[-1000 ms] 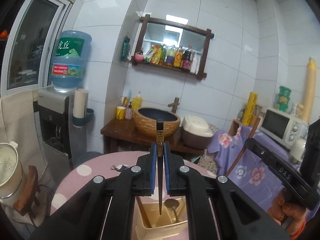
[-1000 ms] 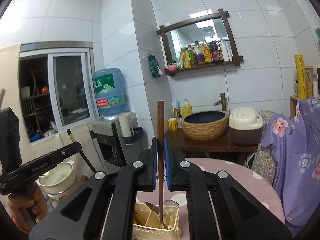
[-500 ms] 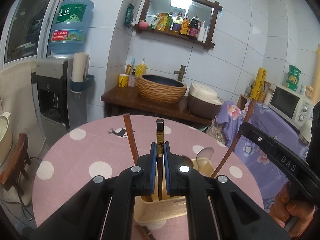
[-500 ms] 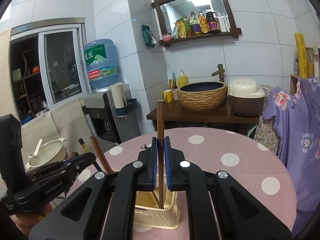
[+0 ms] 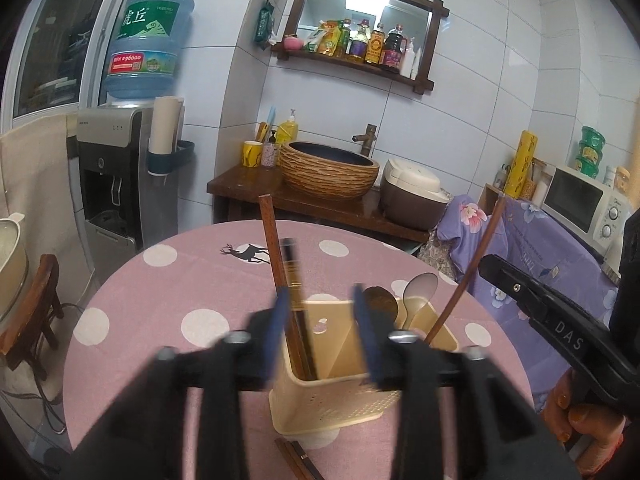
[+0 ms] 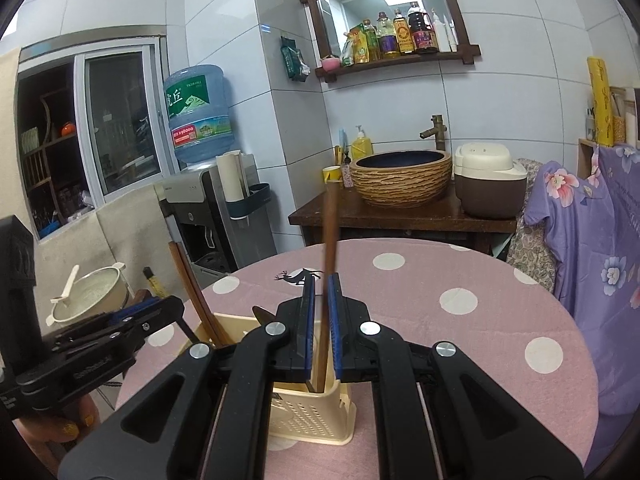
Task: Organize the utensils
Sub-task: 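Lower both chopsticks into the holder and open both grippers, then reach the right gripper to the wooden-handled steel spoon while the left gripper approaches a wooden chopstick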
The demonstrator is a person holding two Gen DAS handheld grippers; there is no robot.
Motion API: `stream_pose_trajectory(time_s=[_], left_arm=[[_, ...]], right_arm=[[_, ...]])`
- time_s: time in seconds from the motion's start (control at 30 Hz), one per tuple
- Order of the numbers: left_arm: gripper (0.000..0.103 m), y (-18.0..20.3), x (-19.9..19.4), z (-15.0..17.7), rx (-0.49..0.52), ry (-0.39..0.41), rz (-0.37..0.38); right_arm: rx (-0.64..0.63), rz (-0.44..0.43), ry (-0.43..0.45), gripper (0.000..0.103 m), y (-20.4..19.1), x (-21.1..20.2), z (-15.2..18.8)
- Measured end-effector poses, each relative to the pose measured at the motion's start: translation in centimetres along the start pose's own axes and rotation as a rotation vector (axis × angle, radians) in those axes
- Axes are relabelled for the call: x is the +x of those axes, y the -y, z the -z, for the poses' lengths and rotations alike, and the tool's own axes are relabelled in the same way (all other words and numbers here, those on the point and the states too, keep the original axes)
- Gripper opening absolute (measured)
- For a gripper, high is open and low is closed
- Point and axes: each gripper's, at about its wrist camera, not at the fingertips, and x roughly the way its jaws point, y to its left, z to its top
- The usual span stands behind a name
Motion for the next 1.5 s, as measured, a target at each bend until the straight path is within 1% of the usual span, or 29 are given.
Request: stream_pose_trajectory(time_s=[0.03,0.07,0.1,0.13,0.27,0.37,0.43,0.6,0.73,0.83,0.93,1.07,1.2,1.3,1.4,1.5], left_arm=[[0.055,0.0,-0.3,0.1,-0.004,0.008,0.002],[0.055,-0.1,-0.6,0.2,-0.003,0.014,0.004],[0.055,0.0,-1.1,0.5,0.003,0.019,0.000],[0.057,0.0,-1.4,0.7,0.009,0.022,-0.003],[0.065,-0.1,-2.8,1.9,0.016,0.024,-0.010],[0.066,-0.4,-3.5,3.1,0.026,0.013,-0.033],[0.066,-0.7,-3.6,4.3,0.028,-0.017,-0.051],[0.066,-1.7,-2.9,7.8,0.017,-0.130,-0.081],[0.065,-2.0,-2.3,11.1,0.009,-0.218,-0.090],[0.065,-2.1,-2.0,13.1,0.005,-0.273,-0.099],[0.064,-1.9,-1.6,14.5,0.010,-0.316,-0.100],[0.064,-1.0,-1.2,15.4,0.060,-0.347,-0.115],[0.064,0.4,-0.5,15.8,0.113,-0.366,-0.119],[0.064,1.3,0.4,16.4,0.164,-0.385,-0.149],[0.064,1.3,1.2,16.7,0.168,-0.410,-0.159],[0.065,1.0,1.1,16.8,0.171,-0.402,-0.165]], right_arm=[[-0.001,-0.003,0.002,0.015,0.0,-0.2,0.1],[-0.001,-0.008,0.006,0.019,0.1,-0.5,0.2],[0.000,-0.012,0.011,0.028,0.1,-0.8,0.4],[-0.002,-0.013,0.013,0.033,0.2,-1.2,0.6],[-0.007,-0.016,-0.002,0.038,0.3,-2.4,1.3],[-0.008,-0.025,-0.040,0.043,0.5,-3.2,2.6],[-0.013,-0.015,-0.074,0.046,0.6,-3.5,3.6],[-0.011,0.001,-0.179,0.047,1.0,-3.7,6.9],[-0.021,0.020,-0.260,0.047,1.0,-3.5,10.4],[-0.006,0.025,-0.319,0.047,1.1,-3.3,13.1],[0.019,0.030,-0.356,0.047,1.4,-3.3,14.8],[0.039,0.046,-0.374,0.047,1.7,-3.6,16.1],[0.051,0.048,-0.378,0.048,1.8,-4.0,16.7],[0.052,0.042,-0.374,0.050,1.6,-4.3,16.8],[0.055,0.035,-0.369,0.052,1.4,-4.5,16.8],[0.054,0.030,-0.364,0.053,1.2,-4.7,16.7]])
